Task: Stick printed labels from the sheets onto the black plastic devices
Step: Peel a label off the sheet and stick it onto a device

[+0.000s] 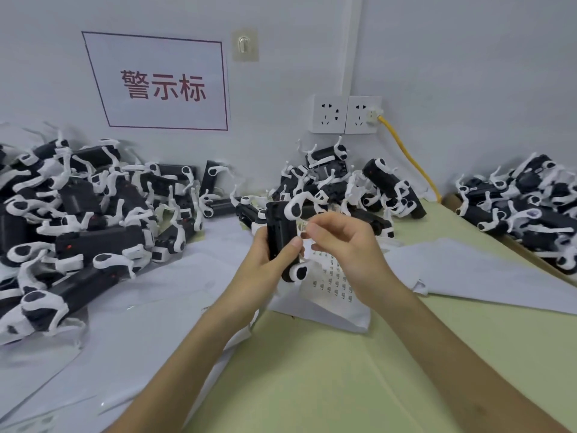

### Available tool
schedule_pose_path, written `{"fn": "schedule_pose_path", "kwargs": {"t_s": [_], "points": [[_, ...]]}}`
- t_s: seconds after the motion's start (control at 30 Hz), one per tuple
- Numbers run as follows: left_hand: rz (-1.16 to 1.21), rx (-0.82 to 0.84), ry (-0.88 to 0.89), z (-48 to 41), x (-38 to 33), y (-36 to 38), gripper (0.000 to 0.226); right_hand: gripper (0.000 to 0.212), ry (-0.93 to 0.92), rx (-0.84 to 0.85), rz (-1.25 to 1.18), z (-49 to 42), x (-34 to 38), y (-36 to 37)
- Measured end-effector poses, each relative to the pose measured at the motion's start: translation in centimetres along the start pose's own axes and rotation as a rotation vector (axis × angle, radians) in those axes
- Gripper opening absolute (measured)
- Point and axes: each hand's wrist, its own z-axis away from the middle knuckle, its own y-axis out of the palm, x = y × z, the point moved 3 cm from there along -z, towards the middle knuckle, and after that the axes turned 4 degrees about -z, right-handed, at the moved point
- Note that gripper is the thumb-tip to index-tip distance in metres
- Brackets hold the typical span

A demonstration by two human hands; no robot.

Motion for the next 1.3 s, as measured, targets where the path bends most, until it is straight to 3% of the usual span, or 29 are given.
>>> {"fn": "schedule_pose_path", "kwargs": {"t_s": [0.37,0.53,1.3], "points": [[-0.142,-0.017,0.042,0.1,0.6,0.5,0.035,0.006,0.043,-0.076,0.018,0.8,-0.4,1.0],[-0.162,-0.010,0.061,0.3,0.3,0.8,0.045,0.009,0.036,-0.093,0.022,0.8,-0.4,1.0],[-0.268,-0.080,0.108,1.0,-0.2,1.4,0.031,0.008,-0.048,-0.225,0.025,1.6,-0.7,1.9]]}}
